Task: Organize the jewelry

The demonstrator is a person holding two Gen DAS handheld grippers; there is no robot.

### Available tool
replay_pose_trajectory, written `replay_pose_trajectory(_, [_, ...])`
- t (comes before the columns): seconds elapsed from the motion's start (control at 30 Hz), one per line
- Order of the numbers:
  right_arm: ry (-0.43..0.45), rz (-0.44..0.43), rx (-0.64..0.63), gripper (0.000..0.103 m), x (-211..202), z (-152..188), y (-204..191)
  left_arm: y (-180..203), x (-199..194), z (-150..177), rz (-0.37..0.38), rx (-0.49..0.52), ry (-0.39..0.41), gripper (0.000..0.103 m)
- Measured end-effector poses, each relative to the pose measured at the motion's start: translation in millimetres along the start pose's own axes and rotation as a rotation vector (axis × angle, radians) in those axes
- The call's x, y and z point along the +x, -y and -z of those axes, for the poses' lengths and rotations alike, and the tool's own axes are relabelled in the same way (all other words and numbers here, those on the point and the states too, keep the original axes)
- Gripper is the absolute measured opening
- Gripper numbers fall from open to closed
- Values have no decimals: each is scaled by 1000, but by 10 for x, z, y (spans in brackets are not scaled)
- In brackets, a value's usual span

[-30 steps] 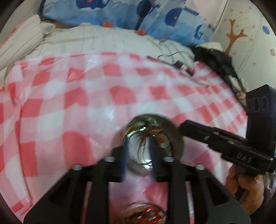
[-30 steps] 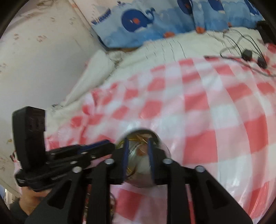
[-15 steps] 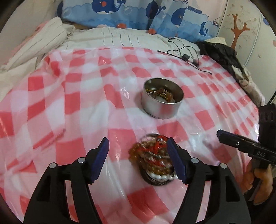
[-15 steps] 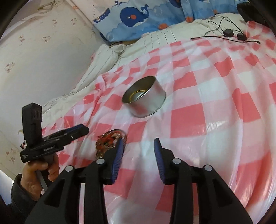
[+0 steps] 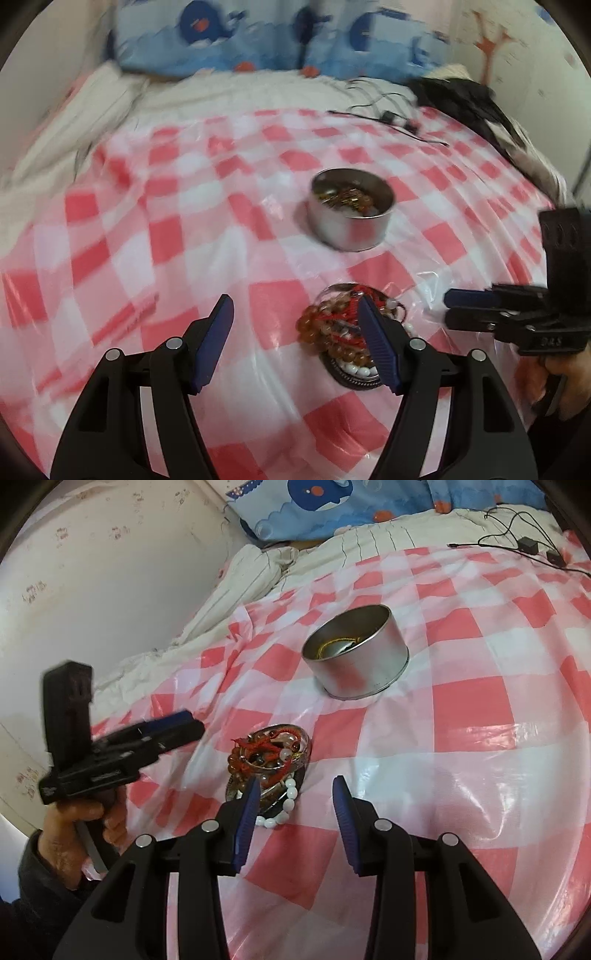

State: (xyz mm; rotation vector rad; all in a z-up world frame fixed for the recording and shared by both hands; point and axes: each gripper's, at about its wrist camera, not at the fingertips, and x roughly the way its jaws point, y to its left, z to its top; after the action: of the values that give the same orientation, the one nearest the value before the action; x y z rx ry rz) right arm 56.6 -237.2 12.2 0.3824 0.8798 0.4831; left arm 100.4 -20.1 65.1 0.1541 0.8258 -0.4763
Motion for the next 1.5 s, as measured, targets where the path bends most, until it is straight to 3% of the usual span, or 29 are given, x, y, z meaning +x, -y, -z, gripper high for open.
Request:
replay_pose_trajectory(0.17, [3, 32, 14, 44, -15, 10, 38, 529, 56, 92, 2, 308, -2, 66])
replay_pose_trajectory(0.27, [11, 26, 26, 44, -28, 6, 57, 675, 105, 126, -19, 393, -19, 66])
replay_pose_trajectory(0.47, [6, 14, 32, 45, -29, -3, 59, 542, 160, 52, 11, 299, -22, 66])
replay_pose_trajectory(0.67, [14, -7, 39, 46, -37, -9, 57, 549, 228, 35, 17, 280, -32, 66])
replay_pose_trajectory(0.73, [13, -41, 37, 46, -10, -20, 35, 432, 217, -6, 24, 204, -33, 66])
replay_pose_trajectory(0.87, [2, -82, 28, 46, 109, -51, -37, -3, 174, -83, 35, -44, -31, 66])
replay_pose_trajectory(0.97, [-20, -92, 33, 38, 251, -71, -74, -188, 161, -82, 20, -124, -25, 66])
replay_pose_trajectory(1.07, [-39, -96, 30, 30, 368, -87, -106, -244, 142, -81, 4, -141, -13, 69])
replay_pose_trajectory(1.1, [-40, -97, 29, 17, 376, -84, -109, -250, 138, -86, 2, -141, -10, 70])
replay_pose_trajectory(1.17, [-31, -102, 19, 4, 354, -88, -134, -248, 132, -96, 2, -138, -4, 71])
replay_pose_trajectory(1.5, [112, -159, 18, 4, -151, -133, -126, -154, 166, -94, 0, -82, -27, 72])
